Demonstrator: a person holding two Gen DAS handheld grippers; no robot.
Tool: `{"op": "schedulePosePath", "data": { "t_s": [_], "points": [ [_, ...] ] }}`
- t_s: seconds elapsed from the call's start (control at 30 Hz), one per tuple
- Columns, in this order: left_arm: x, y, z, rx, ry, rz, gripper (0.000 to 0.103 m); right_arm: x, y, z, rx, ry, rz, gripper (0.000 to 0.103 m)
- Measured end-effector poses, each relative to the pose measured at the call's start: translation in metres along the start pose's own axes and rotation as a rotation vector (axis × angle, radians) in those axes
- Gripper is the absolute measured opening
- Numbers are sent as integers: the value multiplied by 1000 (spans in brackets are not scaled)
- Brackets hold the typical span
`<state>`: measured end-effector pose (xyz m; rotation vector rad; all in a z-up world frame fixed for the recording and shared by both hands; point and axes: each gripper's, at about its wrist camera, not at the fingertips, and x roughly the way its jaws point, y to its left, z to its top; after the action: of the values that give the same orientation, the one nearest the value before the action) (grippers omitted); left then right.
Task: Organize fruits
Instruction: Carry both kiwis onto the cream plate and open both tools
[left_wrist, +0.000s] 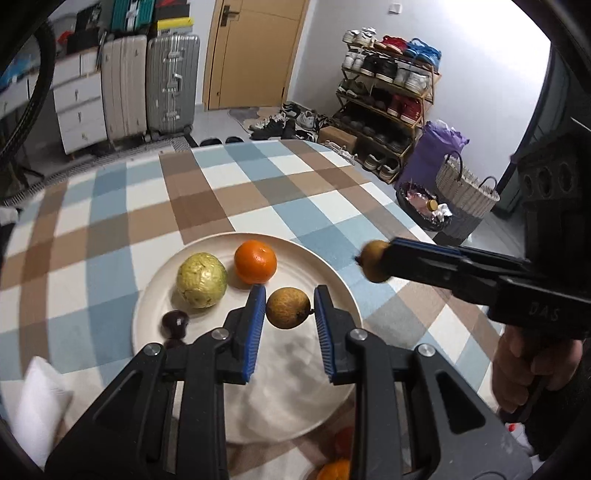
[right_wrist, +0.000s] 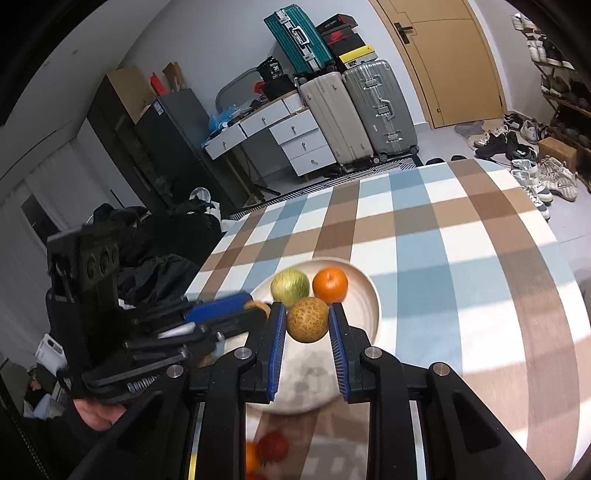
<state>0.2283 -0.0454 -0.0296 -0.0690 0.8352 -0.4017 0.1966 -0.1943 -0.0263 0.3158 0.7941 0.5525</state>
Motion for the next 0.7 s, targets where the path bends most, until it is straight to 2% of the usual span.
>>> {"op": "schedulePosePath", "data": {
  "t_s": [0.1, 0.23, 0.3, 0.4, 0.5, 0.7],
  "points": [
    [20, 5, -1, -8, 5, 23, 24, 21, -6, 11, 3, 16, -5, 24],
    [40, 9, -2, -22, 37, 7, 24, 48, -19, 15, 36, 54, -10, 24],
    [48, 7, -3, -3, 36, 28, 24, 61, -27, 14, 60, 77, -6, 24],
    [58, 4, -3, 11, 48, 8, 25, 78, -37, 13, 94, 109, -5, 24],
    [66, 6, -3, 8, 54, 18, 24, 87, -43, 12, 105, 117, -14, 24],
    [80, 7, -3, 3, 71, -9, 24, 101, -50, 11, 123, 135, -36, 24]
  ]
}}
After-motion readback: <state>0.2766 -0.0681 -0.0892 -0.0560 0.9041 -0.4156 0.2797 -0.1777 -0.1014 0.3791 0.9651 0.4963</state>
